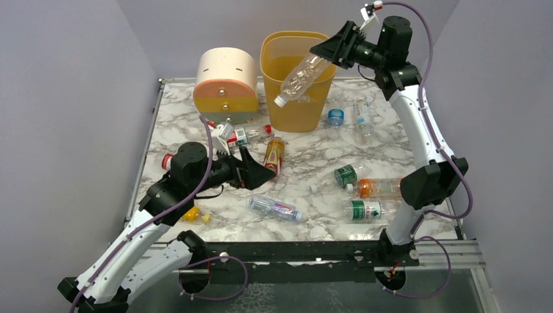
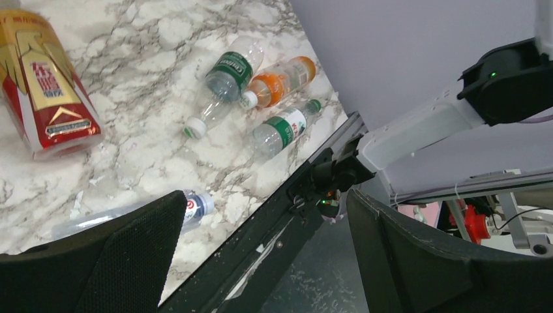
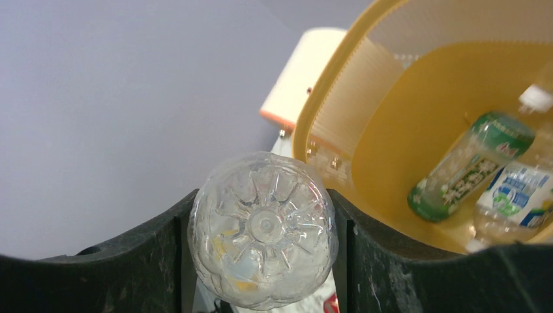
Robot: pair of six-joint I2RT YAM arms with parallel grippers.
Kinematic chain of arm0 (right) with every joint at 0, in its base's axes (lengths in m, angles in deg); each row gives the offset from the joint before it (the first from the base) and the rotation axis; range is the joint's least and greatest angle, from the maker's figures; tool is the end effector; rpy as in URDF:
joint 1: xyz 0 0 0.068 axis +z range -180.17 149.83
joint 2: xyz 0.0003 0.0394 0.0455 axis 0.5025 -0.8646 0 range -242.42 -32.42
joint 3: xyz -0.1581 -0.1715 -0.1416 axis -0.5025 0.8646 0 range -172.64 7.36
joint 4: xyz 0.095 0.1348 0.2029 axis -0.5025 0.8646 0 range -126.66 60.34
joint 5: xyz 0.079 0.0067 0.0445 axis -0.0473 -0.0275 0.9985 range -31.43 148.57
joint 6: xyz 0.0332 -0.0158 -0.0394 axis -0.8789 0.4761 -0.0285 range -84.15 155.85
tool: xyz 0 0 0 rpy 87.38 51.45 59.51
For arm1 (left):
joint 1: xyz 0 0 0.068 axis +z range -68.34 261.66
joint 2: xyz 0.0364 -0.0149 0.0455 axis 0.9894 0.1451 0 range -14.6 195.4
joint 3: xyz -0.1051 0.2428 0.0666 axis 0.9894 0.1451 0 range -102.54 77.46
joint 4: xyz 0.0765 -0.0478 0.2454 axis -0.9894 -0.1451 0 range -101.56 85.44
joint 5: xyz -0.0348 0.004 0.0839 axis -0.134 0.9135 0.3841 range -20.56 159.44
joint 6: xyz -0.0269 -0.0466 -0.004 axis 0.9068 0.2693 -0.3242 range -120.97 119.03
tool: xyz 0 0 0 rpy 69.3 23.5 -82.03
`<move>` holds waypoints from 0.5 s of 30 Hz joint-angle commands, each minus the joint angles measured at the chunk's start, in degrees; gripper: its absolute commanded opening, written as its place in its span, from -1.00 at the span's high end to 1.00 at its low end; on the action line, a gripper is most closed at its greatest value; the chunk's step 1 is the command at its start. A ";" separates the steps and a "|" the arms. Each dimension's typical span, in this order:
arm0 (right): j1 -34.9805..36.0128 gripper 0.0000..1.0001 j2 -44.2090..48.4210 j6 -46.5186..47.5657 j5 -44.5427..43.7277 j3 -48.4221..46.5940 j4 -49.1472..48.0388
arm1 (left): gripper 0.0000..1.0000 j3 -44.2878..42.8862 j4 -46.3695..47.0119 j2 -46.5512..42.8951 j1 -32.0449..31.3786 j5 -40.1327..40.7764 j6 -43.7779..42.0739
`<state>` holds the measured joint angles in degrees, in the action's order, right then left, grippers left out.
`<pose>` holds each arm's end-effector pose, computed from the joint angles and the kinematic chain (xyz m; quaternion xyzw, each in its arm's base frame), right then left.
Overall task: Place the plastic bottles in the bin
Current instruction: Pick up the plastic bottle at the center of the board, then place the plastic bottle in the trash bin.
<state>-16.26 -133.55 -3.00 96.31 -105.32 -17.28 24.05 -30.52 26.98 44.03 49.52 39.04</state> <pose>0.3832 0.1173 0.4666 -0.0536 0.7422 0.4947 0.4489 0.1148 -0.1039 0.3715 0.0901 0.7789 -0.4859 0.3862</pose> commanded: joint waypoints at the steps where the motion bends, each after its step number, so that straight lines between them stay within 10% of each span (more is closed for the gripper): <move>1: -3.51 -0.08 -3.25 -8.03 2.54 -4.96 -10.69 | -0.98 4.35 -0.37 -3.34 -0.21 -0.60 1.88; 15: -6.09 -0.11 -12.24 -8.86 -7.58 -9.99 -15.06 | -0.98 9.86 -1.11 -10.69 -0.17 1.73 5.92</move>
<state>-22.35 -143.71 -11.77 92.18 -113.60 -29.83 32.88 -31.72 17.65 44.03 49.56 42.93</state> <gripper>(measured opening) 0.641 0.989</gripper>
